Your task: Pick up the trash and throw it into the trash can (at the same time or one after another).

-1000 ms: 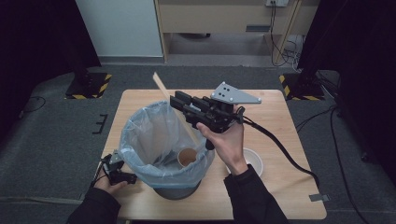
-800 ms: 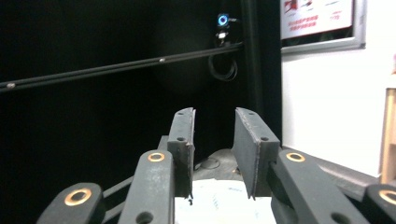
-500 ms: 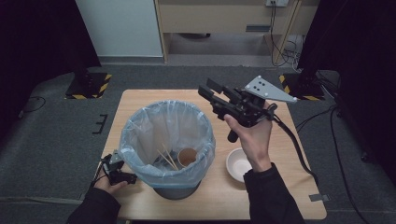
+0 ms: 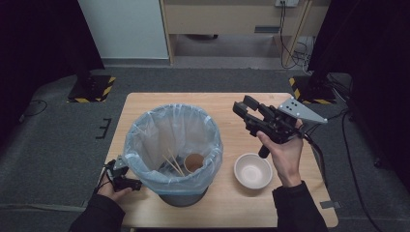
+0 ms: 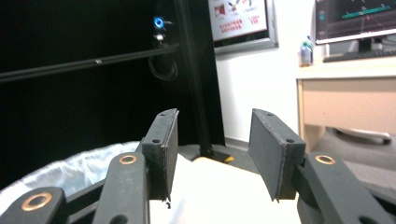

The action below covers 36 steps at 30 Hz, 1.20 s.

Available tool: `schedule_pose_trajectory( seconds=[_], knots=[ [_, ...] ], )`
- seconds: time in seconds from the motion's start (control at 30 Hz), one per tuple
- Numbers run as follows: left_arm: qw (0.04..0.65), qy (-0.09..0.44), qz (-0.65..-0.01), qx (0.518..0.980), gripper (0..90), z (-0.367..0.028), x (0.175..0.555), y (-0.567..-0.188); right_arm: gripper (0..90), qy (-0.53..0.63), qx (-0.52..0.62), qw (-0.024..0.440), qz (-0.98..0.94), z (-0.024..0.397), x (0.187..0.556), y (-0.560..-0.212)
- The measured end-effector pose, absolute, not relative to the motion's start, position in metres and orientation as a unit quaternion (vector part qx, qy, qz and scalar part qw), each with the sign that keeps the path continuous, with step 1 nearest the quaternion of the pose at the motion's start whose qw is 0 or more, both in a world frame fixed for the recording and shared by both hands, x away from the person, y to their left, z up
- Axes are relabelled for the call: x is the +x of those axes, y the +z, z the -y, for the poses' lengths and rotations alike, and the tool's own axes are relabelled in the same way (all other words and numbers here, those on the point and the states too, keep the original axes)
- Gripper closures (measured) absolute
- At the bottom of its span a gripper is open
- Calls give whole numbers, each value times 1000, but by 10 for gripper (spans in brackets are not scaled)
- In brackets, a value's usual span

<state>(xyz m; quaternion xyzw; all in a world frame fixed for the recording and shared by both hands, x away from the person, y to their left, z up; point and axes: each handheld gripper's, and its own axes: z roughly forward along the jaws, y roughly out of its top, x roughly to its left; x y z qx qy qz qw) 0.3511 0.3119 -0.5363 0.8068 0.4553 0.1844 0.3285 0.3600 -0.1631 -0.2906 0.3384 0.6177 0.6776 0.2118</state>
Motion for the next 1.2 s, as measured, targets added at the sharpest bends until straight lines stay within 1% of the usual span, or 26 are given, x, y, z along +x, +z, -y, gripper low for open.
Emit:
schedule_pose_trajectory(
  seconds=[0.53,1.2],
  knots=[
    [329,184,-455,807,0,-312,351,-536,501,623,403,211,-636,207,361,-367],
    [329,184,-455,807,0,-312,351,-536,468,504,482,210,-685,245,382,-444]
  ],
)
